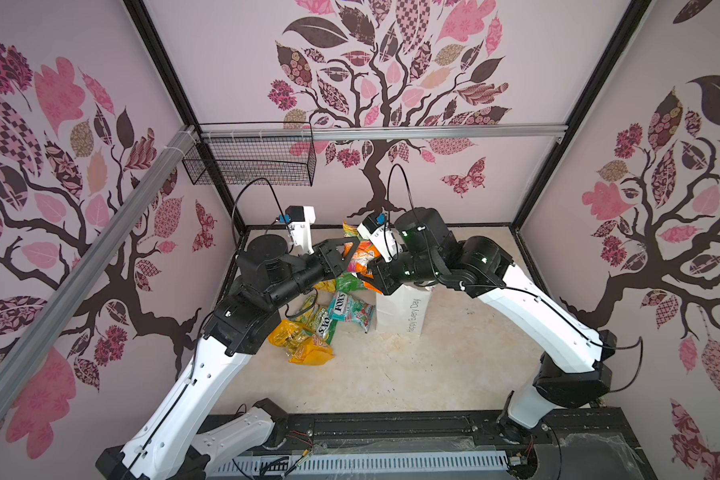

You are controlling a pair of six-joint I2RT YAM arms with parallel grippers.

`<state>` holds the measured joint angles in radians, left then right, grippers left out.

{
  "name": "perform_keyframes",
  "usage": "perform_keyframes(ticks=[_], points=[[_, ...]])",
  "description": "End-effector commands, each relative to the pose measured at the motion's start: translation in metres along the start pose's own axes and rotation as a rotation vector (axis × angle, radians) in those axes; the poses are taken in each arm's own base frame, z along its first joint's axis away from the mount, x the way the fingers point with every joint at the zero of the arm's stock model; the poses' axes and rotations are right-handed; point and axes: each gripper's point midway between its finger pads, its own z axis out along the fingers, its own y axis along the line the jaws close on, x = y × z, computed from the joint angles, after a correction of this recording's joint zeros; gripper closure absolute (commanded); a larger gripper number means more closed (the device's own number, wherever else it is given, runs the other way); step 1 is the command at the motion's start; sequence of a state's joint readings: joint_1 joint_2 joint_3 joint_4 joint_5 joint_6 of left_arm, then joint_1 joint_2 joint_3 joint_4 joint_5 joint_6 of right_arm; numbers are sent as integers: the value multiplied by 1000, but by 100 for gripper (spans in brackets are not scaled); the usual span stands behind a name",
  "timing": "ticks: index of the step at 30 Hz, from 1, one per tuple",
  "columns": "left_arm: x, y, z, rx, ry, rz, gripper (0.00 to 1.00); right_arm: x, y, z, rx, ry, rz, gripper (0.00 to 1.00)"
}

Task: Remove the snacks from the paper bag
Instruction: 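Grasp the raised orange packet with the left gripper while the right gripper holds it, then open the right gripper and lower the orange packet beside the snacks with the left gripper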

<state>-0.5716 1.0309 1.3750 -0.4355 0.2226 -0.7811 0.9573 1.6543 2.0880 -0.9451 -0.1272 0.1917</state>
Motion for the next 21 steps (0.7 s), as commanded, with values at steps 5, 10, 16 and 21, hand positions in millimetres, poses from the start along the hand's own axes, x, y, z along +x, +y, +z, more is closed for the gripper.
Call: perform_keyframes(ticks=[5,10,16,21], points=[[-3,-23,-11,105,-22,89,100,-23,18,-17,-57,-99,-58,50],[-9,-31,-20,119,-52,134,100,-32,17,-35,-35,-158,-96,34],[-16,-36,-37,117,-94,181,100,-47,16,-73,-10,-296,-133,11],[-11,-25,-46,78,-108,208,100,-46,11,-106,15,-456,-147,0]])
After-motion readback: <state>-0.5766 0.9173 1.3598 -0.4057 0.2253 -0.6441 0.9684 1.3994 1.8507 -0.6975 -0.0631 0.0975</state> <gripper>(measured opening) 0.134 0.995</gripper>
